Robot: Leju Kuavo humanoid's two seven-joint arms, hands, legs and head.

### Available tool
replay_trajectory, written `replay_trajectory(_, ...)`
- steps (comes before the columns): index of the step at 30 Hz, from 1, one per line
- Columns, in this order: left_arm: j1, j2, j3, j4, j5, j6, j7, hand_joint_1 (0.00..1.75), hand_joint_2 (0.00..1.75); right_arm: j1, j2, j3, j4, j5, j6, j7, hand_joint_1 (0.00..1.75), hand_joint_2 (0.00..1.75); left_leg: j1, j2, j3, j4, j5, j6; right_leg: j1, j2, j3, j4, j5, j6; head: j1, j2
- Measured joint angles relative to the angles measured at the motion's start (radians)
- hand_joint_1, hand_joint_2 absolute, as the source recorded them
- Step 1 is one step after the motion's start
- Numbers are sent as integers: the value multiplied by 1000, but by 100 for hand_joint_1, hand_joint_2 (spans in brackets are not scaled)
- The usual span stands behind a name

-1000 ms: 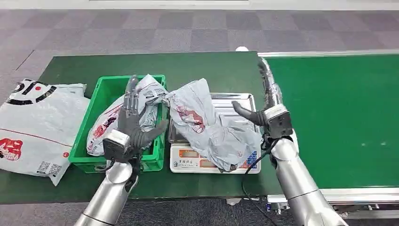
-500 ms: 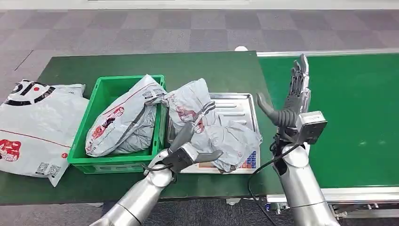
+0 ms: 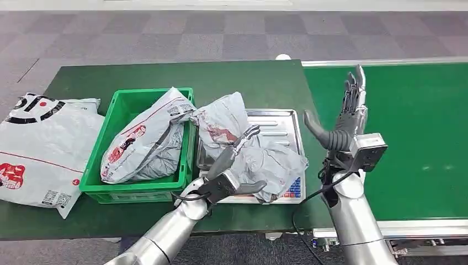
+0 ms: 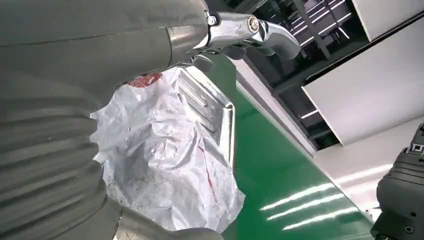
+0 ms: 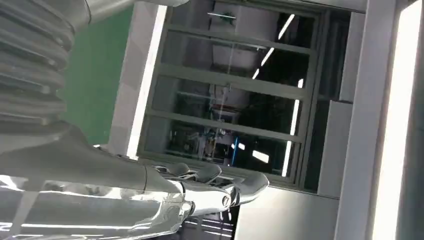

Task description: Moved the parcel from conveyor to table for the left to box.

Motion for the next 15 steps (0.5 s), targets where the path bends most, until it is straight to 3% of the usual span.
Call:
replay_trajectory(4, -15, -4, -2, 24, -28, 2, 36, 0, 175, 0, 0, 0, 0, 0, 0, 0, 0, 175, 0, 0, 0, 0, 0, 0, 0, 0, 0, 0, 0, 0, 0, 0)
replay_trajectory(15, -125, -64, -101, 258, -277, 22, 469, 0, 175, -13, 0, 0, 22, 58, 24, 19, 0, 175, 0, -1, 0, 0, 0, 0, 0, -1, 1, 0, 0, 0, 0, 0)
